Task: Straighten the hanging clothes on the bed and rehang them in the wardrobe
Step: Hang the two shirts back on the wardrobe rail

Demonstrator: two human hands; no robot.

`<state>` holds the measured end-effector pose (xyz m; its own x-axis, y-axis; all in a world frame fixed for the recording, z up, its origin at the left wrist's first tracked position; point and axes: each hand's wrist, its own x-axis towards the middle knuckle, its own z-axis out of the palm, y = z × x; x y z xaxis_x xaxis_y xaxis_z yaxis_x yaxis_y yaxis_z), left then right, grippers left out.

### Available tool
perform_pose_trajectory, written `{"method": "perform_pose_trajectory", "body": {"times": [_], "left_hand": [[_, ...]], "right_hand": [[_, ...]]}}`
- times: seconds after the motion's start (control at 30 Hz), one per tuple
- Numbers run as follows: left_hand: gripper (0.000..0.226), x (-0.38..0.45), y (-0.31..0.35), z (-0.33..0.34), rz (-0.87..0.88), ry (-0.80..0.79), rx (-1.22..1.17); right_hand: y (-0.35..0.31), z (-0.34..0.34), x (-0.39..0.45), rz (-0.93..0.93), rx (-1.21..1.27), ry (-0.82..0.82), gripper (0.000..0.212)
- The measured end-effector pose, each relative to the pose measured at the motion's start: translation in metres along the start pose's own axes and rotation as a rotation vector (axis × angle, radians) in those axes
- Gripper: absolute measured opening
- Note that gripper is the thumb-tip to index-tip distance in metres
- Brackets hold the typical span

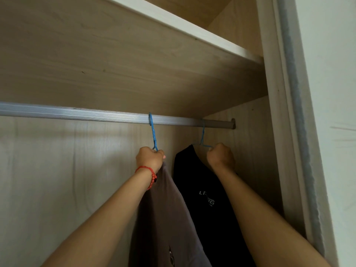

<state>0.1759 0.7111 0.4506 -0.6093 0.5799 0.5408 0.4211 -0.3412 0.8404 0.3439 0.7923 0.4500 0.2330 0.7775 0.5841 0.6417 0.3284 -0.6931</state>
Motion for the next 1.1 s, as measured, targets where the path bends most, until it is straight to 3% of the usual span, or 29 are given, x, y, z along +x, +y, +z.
{"method": "perform_pose_trajectory", "body": {"times": [0.3, 0.53, 0.67, 0.83, 1.1], "left_hand": [[0.031, -0.005, -0.002, -0.013, 0.003, -0.010, 0.002], [0.050, -0.025, 0.003, -0.032, 0.125, 0.004, 0.123], [0.045, -0.045, 0.009, -0.057, 0.267, -0.050, 0.208], [0.035, -0.069, 0.011, -0.106, 0.461, -0.143, 0.313], [0.021, -0.102, -0.027, -0.177, 0.388, -0.247, 0.150]], "right_hand": [[-0.007, -0.005, -0.014, -0.028, -0.074, -0.041, 0.024], [-0.016, -0.021, -0.040, -0.156, -0.273, 0.063, 0.032], [-0.029, -0.034, -0.060, -0.317, -0.115, 0.023, 0.033], [-0.045, -0.060, -0.099, -0.361, 0.135, -0.115, 0.025], [-0.035, -0.095, -0.202, -0.497, 0.365, -0.063, 0.021]]}}
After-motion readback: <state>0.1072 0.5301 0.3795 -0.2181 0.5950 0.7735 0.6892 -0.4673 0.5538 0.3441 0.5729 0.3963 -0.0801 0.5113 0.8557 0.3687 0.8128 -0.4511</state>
